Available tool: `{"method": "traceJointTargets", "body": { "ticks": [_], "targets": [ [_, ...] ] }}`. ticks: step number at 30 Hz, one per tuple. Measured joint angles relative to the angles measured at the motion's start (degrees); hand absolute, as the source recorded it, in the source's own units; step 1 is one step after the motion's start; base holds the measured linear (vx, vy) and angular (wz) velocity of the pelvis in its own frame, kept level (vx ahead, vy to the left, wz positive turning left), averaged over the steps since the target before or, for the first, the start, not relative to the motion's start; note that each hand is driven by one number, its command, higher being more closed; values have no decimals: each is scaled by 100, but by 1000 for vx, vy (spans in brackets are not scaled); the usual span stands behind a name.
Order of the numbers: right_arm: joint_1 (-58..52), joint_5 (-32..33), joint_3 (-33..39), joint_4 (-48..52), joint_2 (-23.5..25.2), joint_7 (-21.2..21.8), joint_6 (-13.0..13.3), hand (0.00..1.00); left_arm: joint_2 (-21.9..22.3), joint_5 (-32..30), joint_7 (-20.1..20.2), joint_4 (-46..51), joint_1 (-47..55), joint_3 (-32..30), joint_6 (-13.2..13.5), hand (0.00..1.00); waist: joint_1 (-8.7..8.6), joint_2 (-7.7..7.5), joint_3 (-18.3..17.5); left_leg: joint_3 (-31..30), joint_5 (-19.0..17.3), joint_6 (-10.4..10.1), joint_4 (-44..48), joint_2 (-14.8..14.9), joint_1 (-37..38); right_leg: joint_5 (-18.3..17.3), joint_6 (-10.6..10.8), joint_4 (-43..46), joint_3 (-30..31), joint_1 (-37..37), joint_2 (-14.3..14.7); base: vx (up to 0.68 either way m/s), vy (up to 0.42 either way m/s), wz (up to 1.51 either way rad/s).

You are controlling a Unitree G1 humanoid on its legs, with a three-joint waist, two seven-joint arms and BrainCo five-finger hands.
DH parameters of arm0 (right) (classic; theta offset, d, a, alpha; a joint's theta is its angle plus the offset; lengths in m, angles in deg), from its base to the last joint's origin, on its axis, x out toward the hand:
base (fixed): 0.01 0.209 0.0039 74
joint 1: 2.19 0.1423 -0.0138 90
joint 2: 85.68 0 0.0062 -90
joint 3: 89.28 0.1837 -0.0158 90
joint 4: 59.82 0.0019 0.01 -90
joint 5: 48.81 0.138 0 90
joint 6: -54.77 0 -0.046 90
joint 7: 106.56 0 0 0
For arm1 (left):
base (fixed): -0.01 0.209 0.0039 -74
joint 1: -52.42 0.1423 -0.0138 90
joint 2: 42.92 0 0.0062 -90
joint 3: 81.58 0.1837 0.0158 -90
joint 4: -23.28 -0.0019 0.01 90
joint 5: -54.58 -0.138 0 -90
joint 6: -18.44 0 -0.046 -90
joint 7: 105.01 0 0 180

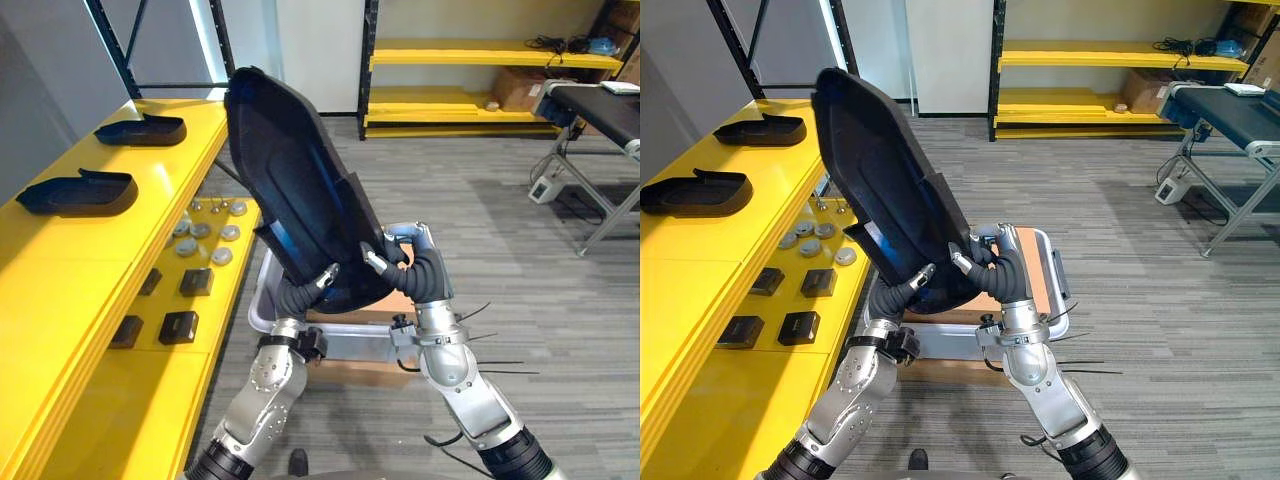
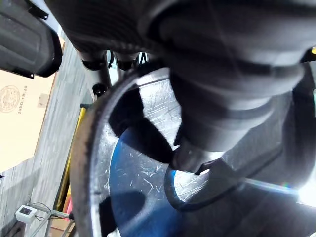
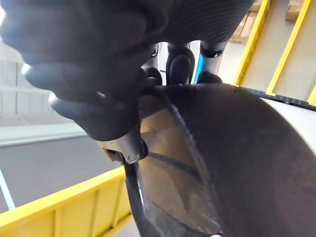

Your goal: Walk over and take plastic housings, then place them on the shelf

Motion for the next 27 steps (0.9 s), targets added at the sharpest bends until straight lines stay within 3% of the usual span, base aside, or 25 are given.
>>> {"method": "traceJointTargets", "body": {
  "ticks": [6, 11, 18, 24, 27],
  "targets": [
    [-77, 432, 812, 354, 191, 51, 60, 0, 306, -454, 61, 2, 4, -167, -122, 100, 12, 1, 0, 0, -20, -28, 0, 1, -10, -17, 24, -1, -2, 1, 0, 0, 0, 0],
    [-125, 1176, 2359, 750, 511, -34, 226, 0, 345, -637, 132, 34, 155, -566, -124, 100, -56, 5, -2, 12, -26, -20, 0, 2, -11, -24, 34, -11, 6, -3, -2, 0, 0, 0],
    [-702, 2015, 3970, 790, 808, -37, 424, 0, 667, -671, 127, 262, 769, -1248, -123, 100, -76, 82, -53, 20, -29, -15, 0, 2, -36, -24, 35, -64, 3, -6, -6, 0, 0, 0],
    [-1517, 2392, 4633, -690, 903, 23, 438, 0, 725, -878, 133, 533, 1092, -1805, -110, 100, -110, 120, -80, 17, -45, -35, 0, 4, -37, -30, 37, -96, 1, -10, 7, 0, 0, 0],
    [-1907, 2595, 4801, -2109, 980, 287, 115, 0, 805, -880, 138, 654, 1290, -2010, -76, 100, -119, 141, -83, 13, -49, -34, 0, 5, -58, -35, 39, -95, -6, -9, 4, 0, 0, 0]
  ]
}}
